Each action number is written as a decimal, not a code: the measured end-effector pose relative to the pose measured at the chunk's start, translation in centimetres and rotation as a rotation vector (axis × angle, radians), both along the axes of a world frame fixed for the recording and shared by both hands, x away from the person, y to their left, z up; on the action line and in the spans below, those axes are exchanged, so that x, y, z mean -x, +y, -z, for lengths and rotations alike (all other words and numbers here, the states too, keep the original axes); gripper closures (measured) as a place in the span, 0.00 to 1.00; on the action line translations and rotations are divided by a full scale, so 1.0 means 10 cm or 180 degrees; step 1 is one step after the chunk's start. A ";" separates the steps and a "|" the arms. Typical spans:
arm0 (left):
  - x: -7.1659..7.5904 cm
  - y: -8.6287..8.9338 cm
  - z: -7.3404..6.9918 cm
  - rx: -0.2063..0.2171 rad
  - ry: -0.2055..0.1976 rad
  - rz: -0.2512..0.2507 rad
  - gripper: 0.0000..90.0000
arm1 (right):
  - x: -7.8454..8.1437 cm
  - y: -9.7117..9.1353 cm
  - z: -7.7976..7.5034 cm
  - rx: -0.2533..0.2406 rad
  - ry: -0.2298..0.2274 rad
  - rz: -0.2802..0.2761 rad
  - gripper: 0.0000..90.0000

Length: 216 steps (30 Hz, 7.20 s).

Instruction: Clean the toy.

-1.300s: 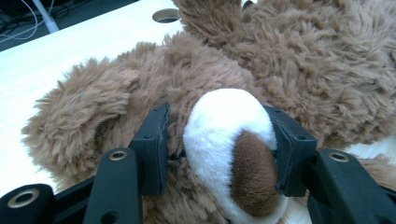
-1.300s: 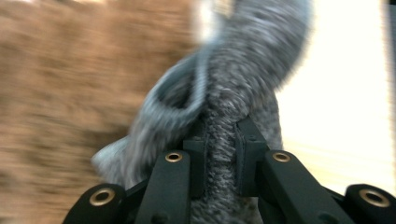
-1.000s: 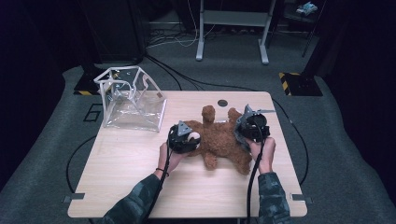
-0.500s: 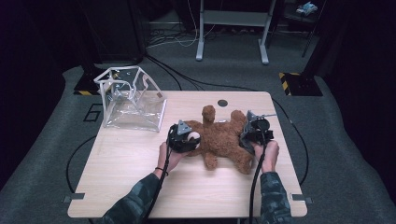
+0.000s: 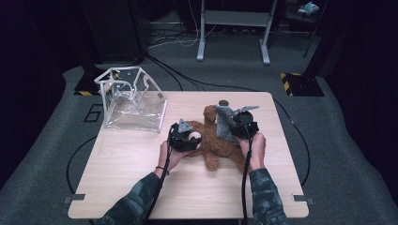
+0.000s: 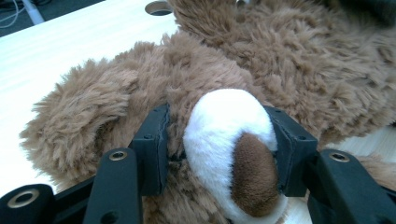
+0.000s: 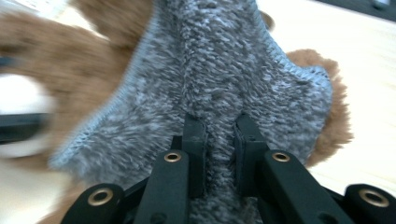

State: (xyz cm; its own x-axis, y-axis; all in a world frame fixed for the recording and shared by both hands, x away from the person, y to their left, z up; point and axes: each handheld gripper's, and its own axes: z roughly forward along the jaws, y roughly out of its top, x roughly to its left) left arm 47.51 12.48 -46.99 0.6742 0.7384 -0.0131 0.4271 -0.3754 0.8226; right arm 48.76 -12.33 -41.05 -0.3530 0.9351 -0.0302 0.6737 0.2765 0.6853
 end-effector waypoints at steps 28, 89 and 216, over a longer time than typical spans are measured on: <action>-0.11 0.05 -0.03 0.0048 0.0219 0.0090 0.51 | 0.02 0.44 0.00 0.0354 -0.0107 -0.0202 0.87; -0.11 0.05 -0.05 0.0059 0.0228 0.0038 0.50 | 0.30 0.64 -0.02 0.0116 -0.0193 -0.0518 0.84; -0.41 0.02 -0.14 -0.0125 0.0510 0.0144 0.45 | 0.03 0.62 0.17 0.0076 -0.0132 -0.0402 0.86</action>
